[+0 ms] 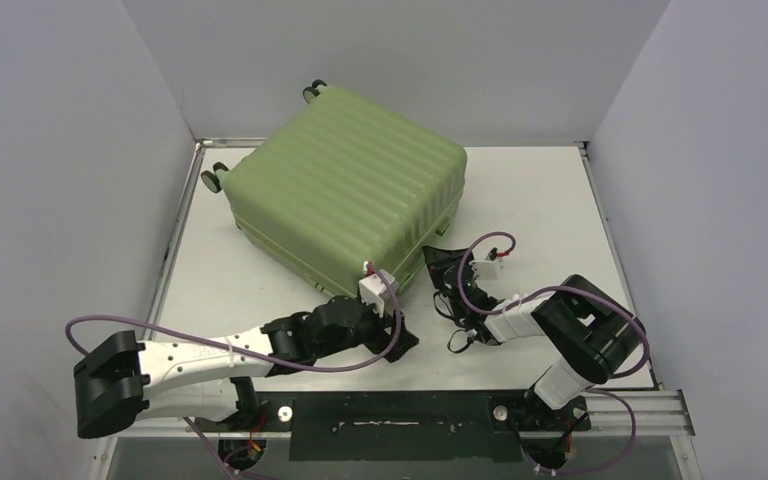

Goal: Pack the luggage
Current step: Zip the luggage at the center of the board.

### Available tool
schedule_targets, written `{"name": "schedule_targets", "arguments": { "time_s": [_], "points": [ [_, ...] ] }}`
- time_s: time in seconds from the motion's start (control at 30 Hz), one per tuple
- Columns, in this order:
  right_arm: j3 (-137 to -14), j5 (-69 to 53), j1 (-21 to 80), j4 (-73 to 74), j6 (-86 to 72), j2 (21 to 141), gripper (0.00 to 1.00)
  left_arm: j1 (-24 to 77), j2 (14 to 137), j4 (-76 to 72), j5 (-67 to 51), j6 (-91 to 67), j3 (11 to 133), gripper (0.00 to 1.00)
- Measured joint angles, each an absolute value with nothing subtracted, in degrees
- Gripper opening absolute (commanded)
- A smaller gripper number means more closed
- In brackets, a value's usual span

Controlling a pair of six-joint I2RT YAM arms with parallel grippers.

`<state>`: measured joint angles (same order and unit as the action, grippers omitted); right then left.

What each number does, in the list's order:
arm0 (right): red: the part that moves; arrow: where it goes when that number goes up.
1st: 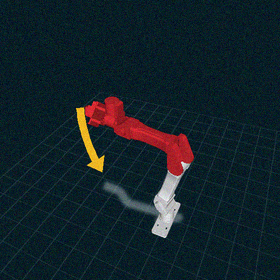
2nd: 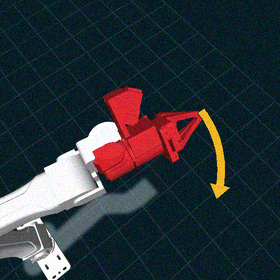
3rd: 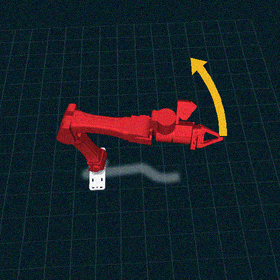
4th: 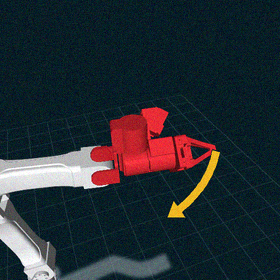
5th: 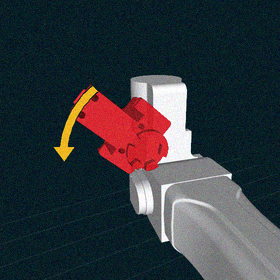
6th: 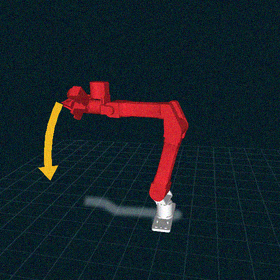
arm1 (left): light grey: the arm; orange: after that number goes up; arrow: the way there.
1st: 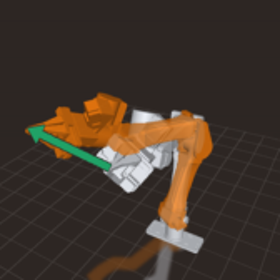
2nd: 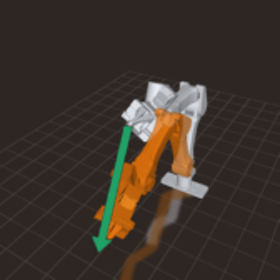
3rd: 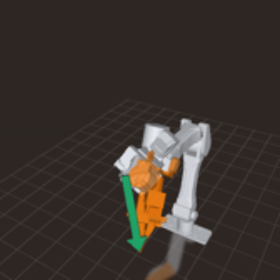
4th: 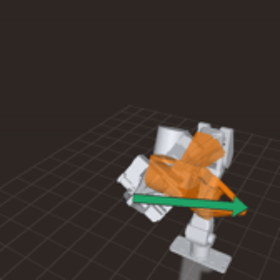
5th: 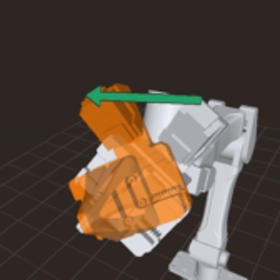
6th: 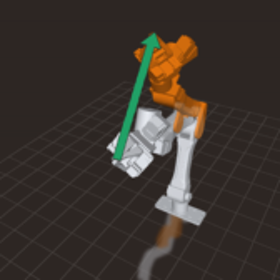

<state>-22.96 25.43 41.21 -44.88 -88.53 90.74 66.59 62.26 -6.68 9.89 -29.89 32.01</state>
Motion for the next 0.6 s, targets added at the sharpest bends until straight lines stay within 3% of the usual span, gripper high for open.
{"name": "schedule_targets", "arguments": {
  "time_s": [0.2, 0.47, 0.6],
  "points": [
    [-23.6, 19.4, 46.6, -46.2, -89.6, 91.9, 0.00, 67.8, 65.9, -14.3, 2.5, -30.6, 33.3, 0.76],
    [-24.0, 10.6, 49.6, -45.7, -90.7, 91.9, 0.00, 67.8, 63.8, -14.5, 3.9, -30.2, 34.9, 0.86],
    [-24.0, 10.4, 49.6, -44.5, -90.5, 91.2, 0.00, 67.8, 56.8, -8.9, 8.2, -30.5, 34.9, 0.96]
  ]
}}
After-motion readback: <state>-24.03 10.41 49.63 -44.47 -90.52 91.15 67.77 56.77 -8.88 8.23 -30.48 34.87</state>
